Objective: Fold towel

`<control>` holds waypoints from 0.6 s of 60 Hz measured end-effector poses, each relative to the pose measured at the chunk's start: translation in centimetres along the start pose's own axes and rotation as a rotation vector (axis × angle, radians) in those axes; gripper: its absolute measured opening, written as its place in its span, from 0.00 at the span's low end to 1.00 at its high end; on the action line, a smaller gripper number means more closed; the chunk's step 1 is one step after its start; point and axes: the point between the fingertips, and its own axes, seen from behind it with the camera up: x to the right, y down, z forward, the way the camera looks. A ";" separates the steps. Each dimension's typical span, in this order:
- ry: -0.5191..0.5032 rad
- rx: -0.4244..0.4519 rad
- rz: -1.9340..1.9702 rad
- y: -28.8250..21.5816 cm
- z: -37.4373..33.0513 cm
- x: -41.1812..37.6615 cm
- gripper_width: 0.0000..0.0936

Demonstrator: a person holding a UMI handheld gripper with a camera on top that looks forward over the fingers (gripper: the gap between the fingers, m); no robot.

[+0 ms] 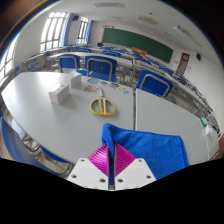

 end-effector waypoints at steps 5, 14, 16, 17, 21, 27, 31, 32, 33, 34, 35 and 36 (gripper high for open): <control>-0.025 0.000 -0.035 -0.1 -0.1 0.0 0.04; -0.064 -0.014 0.009 -0.3 -0.3 0.0 0.01; -0.076 -0.015 0.025 -0.6 -0.5 0.0 0.01; -0.084 -0.012 0.032 -0.9 -0.5 -0.3 0.01; -0.140 0.021 0.084 -2.9 -2.1 -0.5 0.01; -0.211 0.096 0.186 -7.9 -5.2 0.4 0.01; -0.232 0.145 0.255 -10.7 -7.0 2.9 0.01; -0.232 0.153 0.266 -11.2 -7.2 3.7 0.01; -0.228 0.159 0.276 -11.5 -7.3 4.5 0.01; -0.222 0.162 0.282 -11.7 -7.3 5.4 0.01; -0.214 0.160 0.286 -11.8 -7.4 6.1 0.01; -0.206 0.156 0.288 -11.7 -7.1 6.9 0.01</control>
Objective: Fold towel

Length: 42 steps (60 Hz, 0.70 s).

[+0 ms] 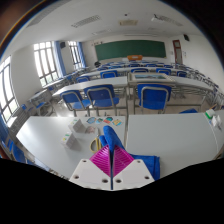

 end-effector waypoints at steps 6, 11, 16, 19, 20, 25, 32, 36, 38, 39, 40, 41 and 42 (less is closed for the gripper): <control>0.066 -0.048 0.000 1.7 1.4 5.0 0.03; 0.122 -0.115 0.015 4.6 1.6 9.4 0.05; 0.198 -0.164 0.015 7.4 0.9 13.7 0.32; 0.265 -0.166 -0.001 8.0 0.1 15.7 0.59; 0.284 -0.165 -0.007 8.0 -0.3 16.2 0.67; 0.340 -0.147 -0.025 8.0 -2.7 18.1 0.93; 0.383 -0.104 -0.030 6.6 -6.7 17.9 0.91; 0.389 -0.076 -0.036 6.0 -9.0 16.4 0.91; 0.398 -0.067 -0.041 5.6 -10.0 15.1 0.91; 0.398 -0.061 -0.043 5.5 -10.8 14.9 0.92; 0.400 -0.054 -0.046 5.4 -11.5 14.5 0.91; 0.401 -0.046 -0.047 5.3 -12.1 14.0 0.92; 0.403 -0.039 -0.049 5.2 -12.7 13.6 0.92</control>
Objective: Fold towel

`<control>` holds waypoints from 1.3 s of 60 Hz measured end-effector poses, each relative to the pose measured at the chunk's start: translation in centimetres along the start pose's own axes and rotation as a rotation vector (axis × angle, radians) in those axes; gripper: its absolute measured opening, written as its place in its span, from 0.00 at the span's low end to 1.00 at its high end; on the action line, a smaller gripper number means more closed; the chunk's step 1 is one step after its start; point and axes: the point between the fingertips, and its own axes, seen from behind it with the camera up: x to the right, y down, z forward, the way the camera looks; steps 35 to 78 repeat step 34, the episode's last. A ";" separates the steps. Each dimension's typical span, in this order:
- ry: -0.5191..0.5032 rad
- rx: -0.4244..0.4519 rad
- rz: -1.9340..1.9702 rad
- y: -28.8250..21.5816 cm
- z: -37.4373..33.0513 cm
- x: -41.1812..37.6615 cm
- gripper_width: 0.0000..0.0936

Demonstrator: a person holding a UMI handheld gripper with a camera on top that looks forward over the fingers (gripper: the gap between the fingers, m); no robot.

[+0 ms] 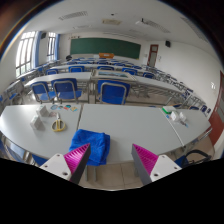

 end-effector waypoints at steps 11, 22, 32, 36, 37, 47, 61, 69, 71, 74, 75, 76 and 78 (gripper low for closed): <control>0.013 0.047 0.003 0.3 -8.3 -3.1 0.91; 0.027 0.059 -0.002 2.4 -14.3 -4.9 0.91; 0.026 0.078 0.000 3.1 -17.1 -5.7 0.91; 0.026 0.083 0.005 3.0 -17.3 -5.7 0.91; 0.026 0.083 0.005 3.0 -17.3 -5.7 0.91; 0.026 0.083 0.005 3.0 -17.3 -5.7 0.91; 0.026 0.083 0.005 3.0 -17.3 -5.7 0.91; 0.026 0.083 0.005 3.0 -17.3 -5.7 0.91; 0.026 0.083 0.005 3.0 -17.3 -5.7 0.91; 0.026 0.083 0.005 3.0 -17.3 -5.7 0.91; 0.026 0.083 0.005 3.0 -17.3 -5.7 0.91; 0.026 0.083 0.005 3.0 -17.3 -5.7 0.91; 0.026 0.083 0.005 3.0 -17.3 -5.7 0.91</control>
